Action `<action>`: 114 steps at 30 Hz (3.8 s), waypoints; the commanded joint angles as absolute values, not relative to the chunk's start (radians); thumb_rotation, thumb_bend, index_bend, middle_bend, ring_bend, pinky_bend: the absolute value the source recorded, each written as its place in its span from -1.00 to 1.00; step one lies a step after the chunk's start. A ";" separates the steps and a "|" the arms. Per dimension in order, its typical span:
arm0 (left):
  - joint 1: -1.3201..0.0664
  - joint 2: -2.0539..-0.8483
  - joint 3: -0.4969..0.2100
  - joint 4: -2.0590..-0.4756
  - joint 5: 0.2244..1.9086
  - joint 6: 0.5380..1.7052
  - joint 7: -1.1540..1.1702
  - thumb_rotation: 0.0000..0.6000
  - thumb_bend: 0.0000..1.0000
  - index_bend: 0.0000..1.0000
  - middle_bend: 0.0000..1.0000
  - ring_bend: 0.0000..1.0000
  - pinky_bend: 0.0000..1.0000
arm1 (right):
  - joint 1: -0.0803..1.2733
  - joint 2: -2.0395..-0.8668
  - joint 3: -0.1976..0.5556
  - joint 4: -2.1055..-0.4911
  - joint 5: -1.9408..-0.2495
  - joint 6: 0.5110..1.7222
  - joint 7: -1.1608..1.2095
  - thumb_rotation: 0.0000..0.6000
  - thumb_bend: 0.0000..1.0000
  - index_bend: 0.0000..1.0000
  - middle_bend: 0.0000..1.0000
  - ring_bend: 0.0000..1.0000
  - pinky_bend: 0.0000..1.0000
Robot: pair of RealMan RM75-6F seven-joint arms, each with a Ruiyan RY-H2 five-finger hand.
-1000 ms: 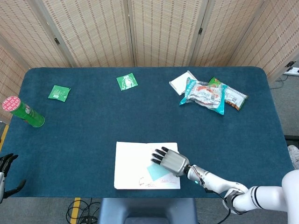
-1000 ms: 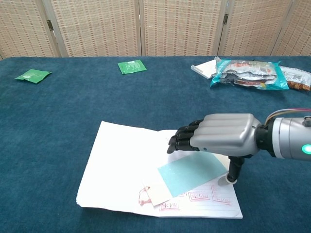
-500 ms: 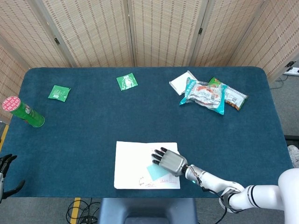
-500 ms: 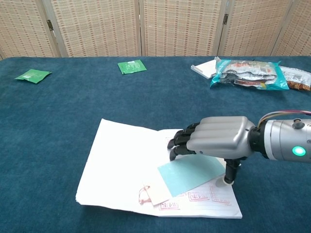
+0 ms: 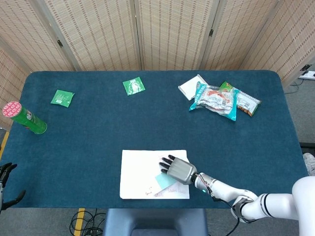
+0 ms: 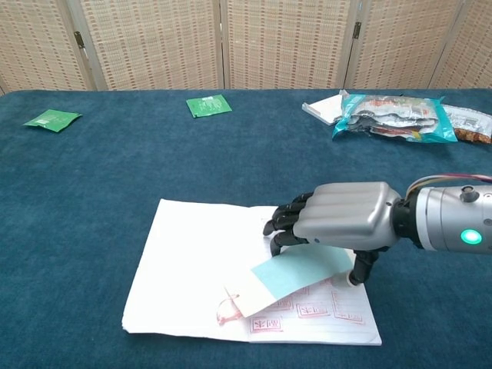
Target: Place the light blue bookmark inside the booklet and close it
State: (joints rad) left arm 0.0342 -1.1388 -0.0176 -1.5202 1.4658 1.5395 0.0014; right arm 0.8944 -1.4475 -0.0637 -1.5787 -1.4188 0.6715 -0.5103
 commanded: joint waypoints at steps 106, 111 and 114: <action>0.030 -1.096 -0.014 -1.620 1.473 1.542 0.100 1.00 -0.46 -0.62 -0.67 -0.70 -0.60 | 1.117 -1.691 -0.398 -0.634 -2.273 1.454 0.283 1.00 -0.54 -0.59 -0.90 -1.00 -1.00; 0.028 -1.097 -0.014 -1.619 1.473 1.539 0.101 1.00 -0.46 -0.62 -0.67 -0.70 -0.60 | 1.111 -1.700 -0.406 -0.583 -2.256 1.422 0.293 1.00 -0.54 -0.59 -0.92 -1.00 -1.00; 0.027 -1.098 -0.014 -1.619 1.473 1.538 0.101 1.00 -0.46 -0.62 -0.67 -0.70 -0.60 | 1.114 -1.708 -0.405 -0.558 -2.247 1.410 0.295 1.00 -0.54 -0.59 -0.94 -1.00 -1.00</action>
State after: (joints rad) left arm 0.0271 -1.0979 -0.0140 -1.6189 1.4736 1.5385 0.1011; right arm 1.1132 -1.7038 -0.4048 -0.5661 -2.2520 1.4160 0.2937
